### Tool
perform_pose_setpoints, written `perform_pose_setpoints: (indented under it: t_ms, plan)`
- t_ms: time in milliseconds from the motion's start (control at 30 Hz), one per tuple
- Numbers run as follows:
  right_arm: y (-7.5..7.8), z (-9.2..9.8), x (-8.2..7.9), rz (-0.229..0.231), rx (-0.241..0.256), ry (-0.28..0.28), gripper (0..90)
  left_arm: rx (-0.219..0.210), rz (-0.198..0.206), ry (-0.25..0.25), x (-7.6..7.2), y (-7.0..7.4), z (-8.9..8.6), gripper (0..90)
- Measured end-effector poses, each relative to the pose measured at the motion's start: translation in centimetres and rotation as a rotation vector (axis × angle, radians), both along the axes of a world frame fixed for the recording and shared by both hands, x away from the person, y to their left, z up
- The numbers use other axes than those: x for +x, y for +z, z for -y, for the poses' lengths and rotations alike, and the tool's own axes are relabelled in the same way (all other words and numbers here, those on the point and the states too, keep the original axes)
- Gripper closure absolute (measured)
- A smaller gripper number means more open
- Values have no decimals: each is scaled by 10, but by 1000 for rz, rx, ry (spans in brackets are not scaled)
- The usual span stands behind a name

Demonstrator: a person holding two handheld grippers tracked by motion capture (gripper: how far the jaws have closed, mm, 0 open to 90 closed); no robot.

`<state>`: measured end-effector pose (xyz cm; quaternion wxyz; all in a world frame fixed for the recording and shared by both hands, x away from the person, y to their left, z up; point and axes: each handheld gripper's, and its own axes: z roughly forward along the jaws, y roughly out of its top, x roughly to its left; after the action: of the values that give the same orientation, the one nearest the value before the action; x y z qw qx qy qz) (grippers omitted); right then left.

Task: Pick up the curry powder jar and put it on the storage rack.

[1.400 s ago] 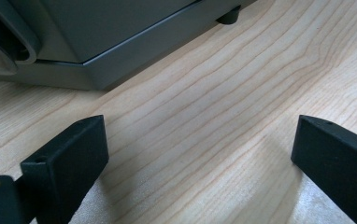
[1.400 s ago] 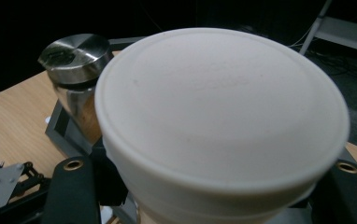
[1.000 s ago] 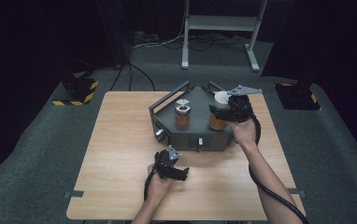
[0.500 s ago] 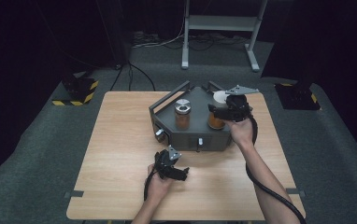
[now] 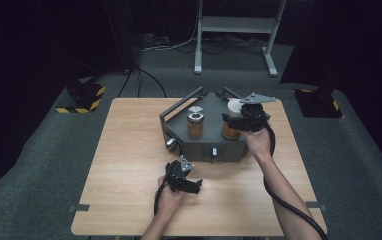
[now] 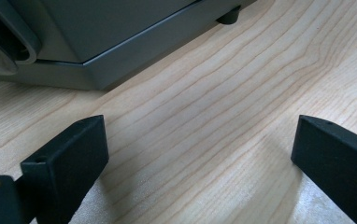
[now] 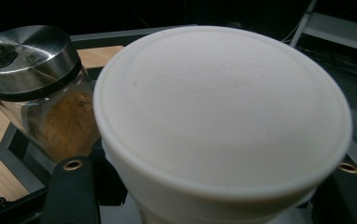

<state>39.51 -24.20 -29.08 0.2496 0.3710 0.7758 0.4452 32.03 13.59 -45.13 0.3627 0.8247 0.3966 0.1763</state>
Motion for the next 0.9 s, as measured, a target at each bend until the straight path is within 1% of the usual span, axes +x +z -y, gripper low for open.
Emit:
perform_pose_setpoints:
  t_ms: [100, 800, 867, 900]
  plan:
    - [1, 0, -1, 2, -13, 7, 351, 0, 0, 0, 0, 0, 0, 39]
    - [4, 0, 0, -12, -21, 9, 344, 0, 0, 0, 0, 0, 0, 40]
    - [4, -1, 0, -14, -23, 6, 319, 0, 0, 0, 0, 0, 0, 40]
    - [5, -1, -1, -14, -18, -3, 282, 0, 0, 0, 0, 0, 0, 40]
